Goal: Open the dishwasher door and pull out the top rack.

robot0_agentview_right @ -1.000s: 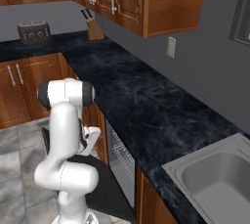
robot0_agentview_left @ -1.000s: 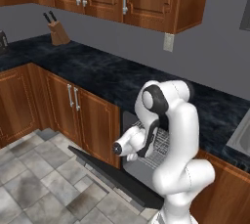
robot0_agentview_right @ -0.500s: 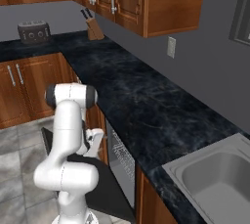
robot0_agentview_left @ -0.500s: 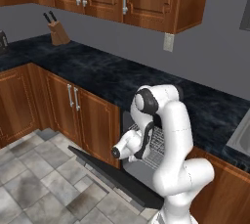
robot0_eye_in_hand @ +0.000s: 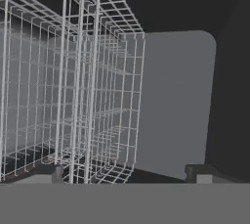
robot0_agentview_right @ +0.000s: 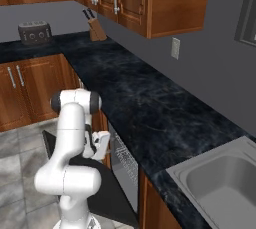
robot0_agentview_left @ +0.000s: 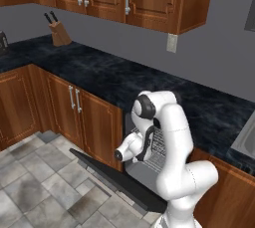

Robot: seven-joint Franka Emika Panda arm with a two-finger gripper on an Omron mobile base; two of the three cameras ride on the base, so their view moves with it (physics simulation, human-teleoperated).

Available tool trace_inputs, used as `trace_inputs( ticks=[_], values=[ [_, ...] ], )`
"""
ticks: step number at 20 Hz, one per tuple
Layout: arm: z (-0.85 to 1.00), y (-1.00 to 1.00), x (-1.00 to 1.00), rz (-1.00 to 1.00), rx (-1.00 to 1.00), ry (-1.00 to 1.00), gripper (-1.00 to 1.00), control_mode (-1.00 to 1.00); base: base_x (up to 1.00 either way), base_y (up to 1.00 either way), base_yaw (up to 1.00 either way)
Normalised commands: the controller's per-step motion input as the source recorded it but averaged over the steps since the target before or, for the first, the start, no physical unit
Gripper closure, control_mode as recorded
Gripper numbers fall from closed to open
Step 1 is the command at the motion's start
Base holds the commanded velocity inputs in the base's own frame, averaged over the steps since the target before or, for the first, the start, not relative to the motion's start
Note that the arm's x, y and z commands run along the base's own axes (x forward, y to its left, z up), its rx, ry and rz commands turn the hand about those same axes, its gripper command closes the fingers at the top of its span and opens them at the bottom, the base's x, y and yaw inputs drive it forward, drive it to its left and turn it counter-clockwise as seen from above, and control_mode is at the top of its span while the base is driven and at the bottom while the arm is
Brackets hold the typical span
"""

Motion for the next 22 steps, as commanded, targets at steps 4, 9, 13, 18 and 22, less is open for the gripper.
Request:
trace_inputs(
  ticks=[4,9,13,18,22],
  values=[
    [-0.22,-0.12,0.29,0.0,-0.07,0.0,-1.0,-1.0,0.0,0.0,0.0],
    [-0.28,-0.03,0.25,0.0,-0.08,0.0,-1.0,-1.0,0.0,0.0,0.0],
    [-0.25,-0.02,0.25,0.0,-0.08,0.0,-1.0,-1.0,0.0,0.0,0.0],
    [-0.13,-0.04,0.27,0.0,-0.05,0.0,-1.0,-1.0,0.0,0.0,0.0],
    [-0.11,-0.06,0.27,0.0,-0.04,0.0,-1.0,-1.0,0.0,0.0,0.0]
  ],
)
